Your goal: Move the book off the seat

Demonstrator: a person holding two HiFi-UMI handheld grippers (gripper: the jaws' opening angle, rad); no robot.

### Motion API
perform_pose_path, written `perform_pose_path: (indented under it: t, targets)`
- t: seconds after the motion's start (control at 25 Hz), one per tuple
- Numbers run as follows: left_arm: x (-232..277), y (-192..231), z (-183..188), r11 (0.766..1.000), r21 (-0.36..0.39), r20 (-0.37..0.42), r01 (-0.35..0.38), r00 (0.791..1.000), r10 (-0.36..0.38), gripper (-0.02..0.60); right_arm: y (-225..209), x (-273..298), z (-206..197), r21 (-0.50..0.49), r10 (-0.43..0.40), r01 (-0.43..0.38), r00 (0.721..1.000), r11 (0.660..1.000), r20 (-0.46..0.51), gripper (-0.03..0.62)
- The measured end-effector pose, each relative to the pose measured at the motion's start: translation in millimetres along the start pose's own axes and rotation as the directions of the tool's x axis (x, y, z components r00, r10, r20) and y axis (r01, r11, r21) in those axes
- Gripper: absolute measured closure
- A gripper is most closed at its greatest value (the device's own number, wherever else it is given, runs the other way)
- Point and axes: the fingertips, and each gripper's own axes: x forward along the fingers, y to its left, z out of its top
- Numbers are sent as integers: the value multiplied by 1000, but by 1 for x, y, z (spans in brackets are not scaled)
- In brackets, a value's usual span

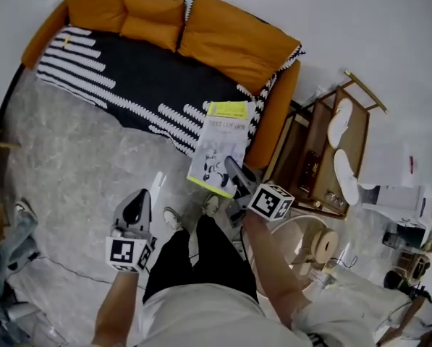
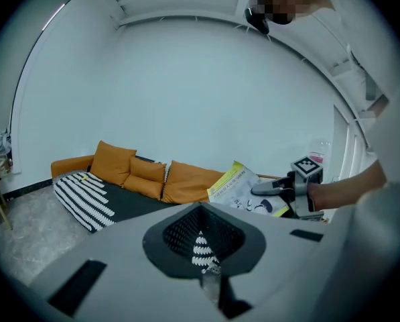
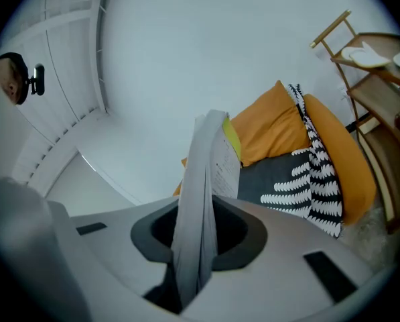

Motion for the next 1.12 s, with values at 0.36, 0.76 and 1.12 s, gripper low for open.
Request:
perform_pose_path:
  t: [0.36,0.76,1.12]
  targets:
    - [-27,8,47,999,36,87,2,996,-5,566,53,-29,15,29,51,-53,997,998,66,505]
    - [-44,21,58,998,39,104,57,993,-61,566,97,-52,30,24,63,-68,983,997,173,505]
    - [-14,-27,45,963,106,33,250,967,-254,566,95,-144,41,71,-19,-5,944,997,331,505]
